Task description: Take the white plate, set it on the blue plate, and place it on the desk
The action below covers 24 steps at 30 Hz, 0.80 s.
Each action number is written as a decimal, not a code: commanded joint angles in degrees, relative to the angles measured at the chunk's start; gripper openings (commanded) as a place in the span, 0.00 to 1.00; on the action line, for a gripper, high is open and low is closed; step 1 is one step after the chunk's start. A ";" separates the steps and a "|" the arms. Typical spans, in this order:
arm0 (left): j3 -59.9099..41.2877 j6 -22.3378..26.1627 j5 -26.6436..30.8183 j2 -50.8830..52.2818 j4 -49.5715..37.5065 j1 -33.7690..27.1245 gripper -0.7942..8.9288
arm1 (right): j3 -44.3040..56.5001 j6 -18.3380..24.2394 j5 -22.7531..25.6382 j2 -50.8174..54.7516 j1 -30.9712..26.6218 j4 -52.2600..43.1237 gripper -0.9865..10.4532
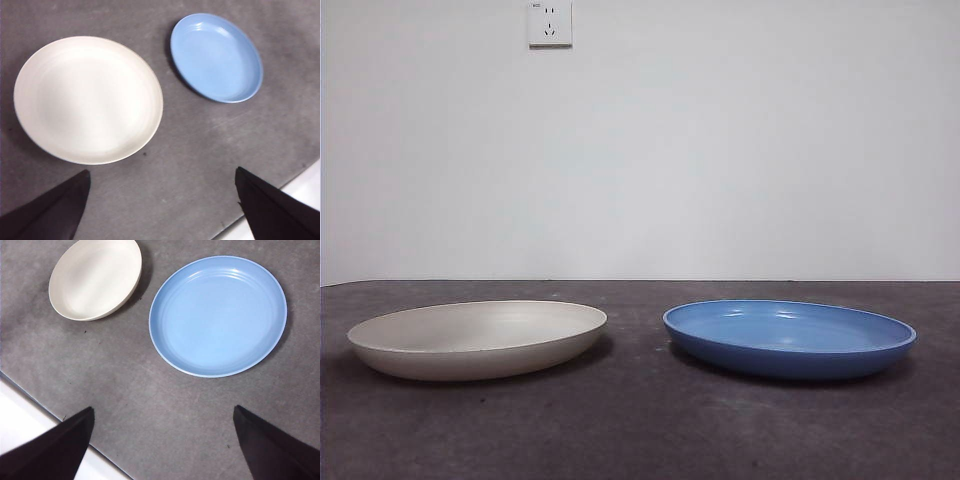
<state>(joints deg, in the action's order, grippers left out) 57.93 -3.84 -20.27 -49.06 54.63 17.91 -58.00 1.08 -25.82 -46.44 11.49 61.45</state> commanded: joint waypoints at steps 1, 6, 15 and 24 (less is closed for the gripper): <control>1.11 -0.17 3.45 -2.10 -1.05 0.28 0.56 | -1.05 -0.50 -0.09 -0.28 0.17 -0.26 0.48; 1.25 -0.28 10.71 -6.80 -4.94 0.24 0.56 | -1.05 -0.50 -0.07 -0.28 0.17 -0.35 0.48; 1.70 -0.28 17.75 -20.90 -12.79 0.02 0.56 | -1.05 -0.50 -0.09 -0.28 0.17 -0.33 0.48; 1.70 -0.31 19.06 -34.51 -20.06 -2.12 0.56 | -1.05 -0.46 -0.07 -0.28 0.17 -0.33 0.48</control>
<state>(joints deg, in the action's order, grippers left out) 58.46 -3.97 -1.43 -82.24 35.14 15.99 -58.00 1.08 -25.82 -46.44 11.49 61.45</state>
